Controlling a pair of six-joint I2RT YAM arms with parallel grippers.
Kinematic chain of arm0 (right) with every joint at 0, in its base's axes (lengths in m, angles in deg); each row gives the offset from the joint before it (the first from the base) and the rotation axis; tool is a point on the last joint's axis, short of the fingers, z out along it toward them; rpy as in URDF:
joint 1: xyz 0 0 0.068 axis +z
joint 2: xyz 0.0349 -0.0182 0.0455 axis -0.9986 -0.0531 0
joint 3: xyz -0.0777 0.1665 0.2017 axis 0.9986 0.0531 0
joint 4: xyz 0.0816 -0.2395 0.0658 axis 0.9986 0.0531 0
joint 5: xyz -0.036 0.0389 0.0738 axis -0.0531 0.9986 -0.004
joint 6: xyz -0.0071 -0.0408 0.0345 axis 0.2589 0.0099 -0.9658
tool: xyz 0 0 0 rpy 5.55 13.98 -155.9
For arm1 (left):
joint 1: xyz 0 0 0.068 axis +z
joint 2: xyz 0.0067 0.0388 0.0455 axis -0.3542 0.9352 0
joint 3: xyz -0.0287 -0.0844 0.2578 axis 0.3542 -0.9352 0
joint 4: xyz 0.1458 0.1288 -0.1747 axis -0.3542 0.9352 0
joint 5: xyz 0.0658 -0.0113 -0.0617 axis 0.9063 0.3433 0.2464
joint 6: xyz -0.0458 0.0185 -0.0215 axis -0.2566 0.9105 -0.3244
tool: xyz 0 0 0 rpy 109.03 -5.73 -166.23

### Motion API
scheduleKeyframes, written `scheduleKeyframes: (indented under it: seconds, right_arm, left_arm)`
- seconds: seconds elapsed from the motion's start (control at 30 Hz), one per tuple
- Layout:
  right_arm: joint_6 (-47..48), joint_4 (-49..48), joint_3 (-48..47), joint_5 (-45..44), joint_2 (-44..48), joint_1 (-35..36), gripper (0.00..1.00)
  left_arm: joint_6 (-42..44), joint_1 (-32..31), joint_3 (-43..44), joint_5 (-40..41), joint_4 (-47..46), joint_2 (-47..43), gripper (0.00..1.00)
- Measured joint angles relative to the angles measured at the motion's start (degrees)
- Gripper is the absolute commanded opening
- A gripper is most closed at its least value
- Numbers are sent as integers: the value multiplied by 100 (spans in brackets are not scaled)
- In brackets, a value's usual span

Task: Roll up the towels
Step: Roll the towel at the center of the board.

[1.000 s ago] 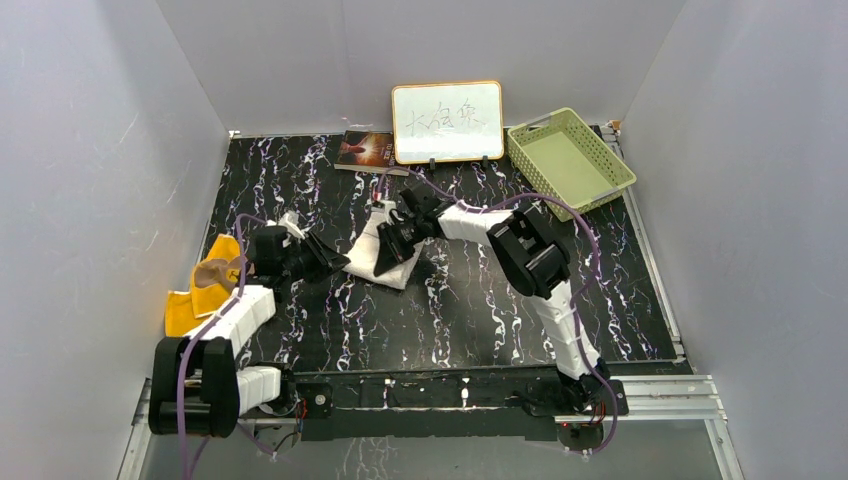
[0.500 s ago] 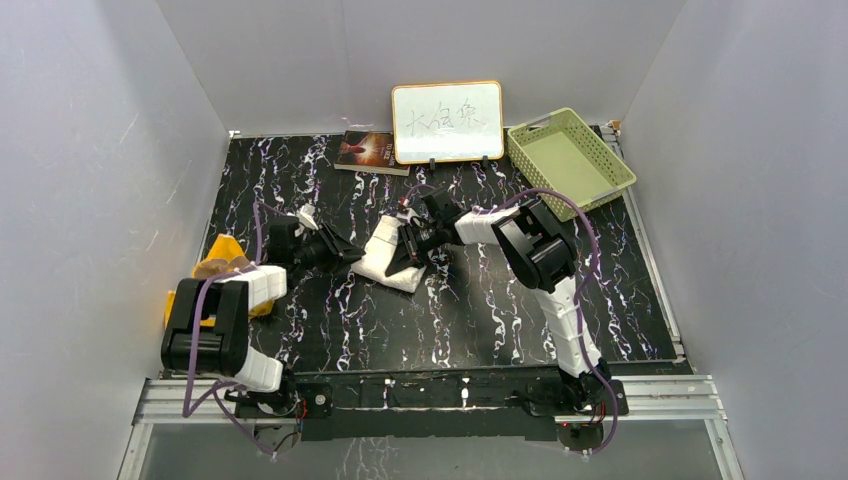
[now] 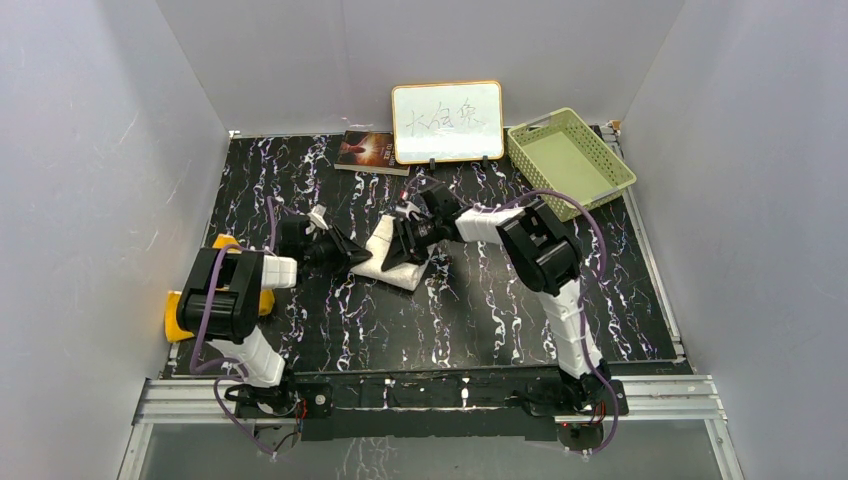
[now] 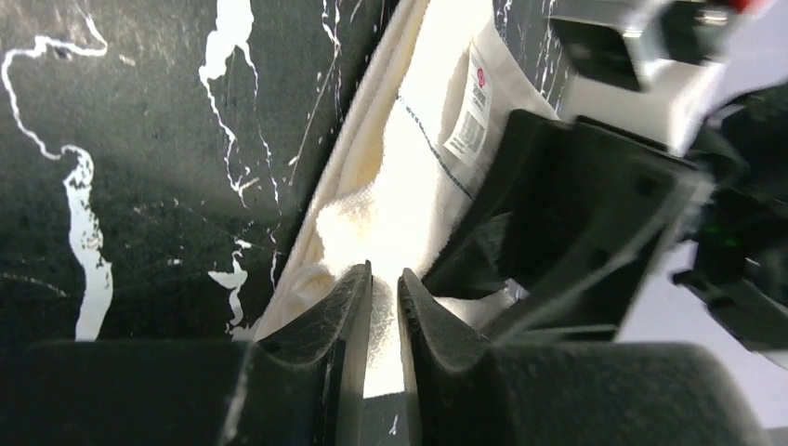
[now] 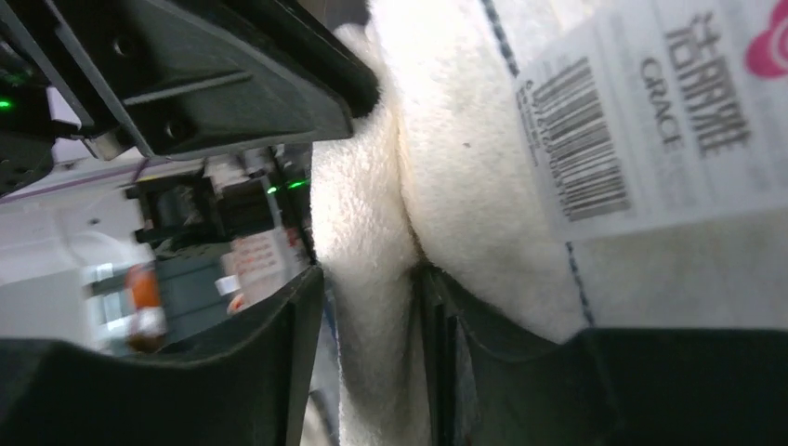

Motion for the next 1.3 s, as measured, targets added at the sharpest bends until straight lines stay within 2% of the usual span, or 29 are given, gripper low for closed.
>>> scheduleKeyframes:
  seconds: [0.17,0.2,0.33,0.43,0.57,0.7,0.93,1.2,1.3]
  right_arm:
    - [938,385,9,-1421,704,127,42]
    - [1193,369,105,-1917,927,192,44]
    - [2201,-7,988,-3711,1996,546,64]
    - [3254,-691,1823,-5125,2855,1335,68]
    - [4557,-1550,2352,-6238,3228,2422,68]
    - [5486,-1976,2398,-7005,2977,2806,67]
    - [6529,-2175,2396,-7836,2168,2914,60]
    - [6649,-2118,2382,-7884,2124,2911,43]
    - [6446,-2031,2378,-7823,2124,2861,31]
  left_arm:
    - [219,-76,181,151,146,122,17]
    - [256,-94,223,170,168,155,17]
    - [380,-162,367,229,245,282,16]
    - [446,-199,424,251,273,332,16]
    - [505,-221,466,260,323,350,16]
    - [546,-238,527,260,378,389,16]
    - [649,-269,619,267,511,417,16]
    - [680,-273,647,258,531,450,16]
    - [695,-273,647,258,535,455,16]
